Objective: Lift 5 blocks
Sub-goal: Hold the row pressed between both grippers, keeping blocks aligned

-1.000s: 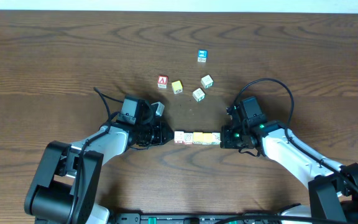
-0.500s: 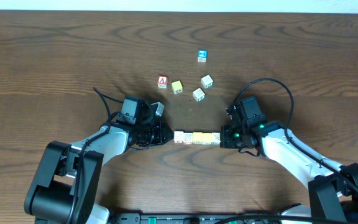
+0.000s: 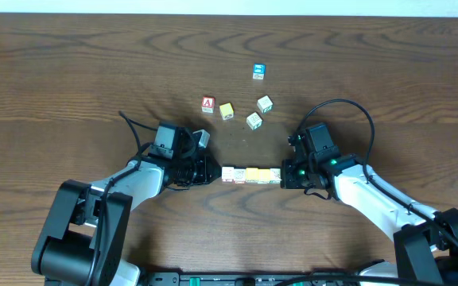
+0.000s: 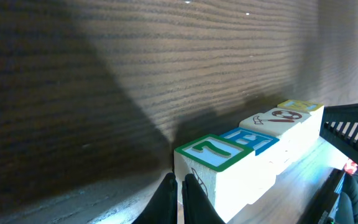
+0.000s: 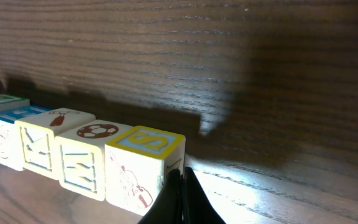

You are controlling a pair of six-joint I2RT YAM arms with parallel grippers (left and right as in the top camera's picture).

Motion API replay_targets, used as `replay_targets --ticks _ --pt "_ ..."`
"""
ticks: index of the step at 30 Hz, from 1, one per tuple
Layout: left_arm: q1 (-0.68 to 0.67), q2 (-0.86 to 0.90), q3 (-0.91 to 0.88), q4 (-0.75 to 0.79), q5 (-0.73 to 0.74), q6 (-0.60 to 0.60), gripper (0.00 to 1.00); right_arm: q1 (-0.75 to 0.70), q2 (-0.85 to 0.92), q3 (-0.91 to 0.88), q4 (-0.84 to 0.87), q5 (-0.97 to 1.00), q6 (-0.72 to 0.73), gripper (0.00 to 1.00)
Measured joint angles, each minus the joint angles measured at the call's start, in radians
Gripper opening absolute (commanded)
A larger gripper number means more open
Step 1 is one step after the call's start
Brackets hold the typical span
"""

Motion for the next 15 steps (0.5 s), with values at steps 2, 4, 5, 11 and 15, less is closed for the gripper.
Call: replay_targets --ticks 2,4,5,11,15 --pt "-0.006 0.000 0.000 0.008 -0.006 0.000 0.07 0.005 0.000 0.000 0.003 0.013 0.000 0.01" --pt "-0.014 0.000 0.000 0.016 -0.012 -0.001 0.07 0.009 0.000 0.000 0.004 0.029 0.000 0.01" --pt "-0.019 0.000 0.000 0.017 -0.013 -0.001 0.08 0.011 0.000 0.000 0.006 0.039 0.000 0.01" --pt "-0.034 0.000 0.000 0.022 -0.022 -0.004 0.07 0.013 0.000 0.000 0.010 0.064 0.000 0.01" --pt "-0.037 -0.002 0.000 0.023 -0.025 -0.004 0.07 0.013 0.000 0.000 0.012 0.066 0.000 0.01"
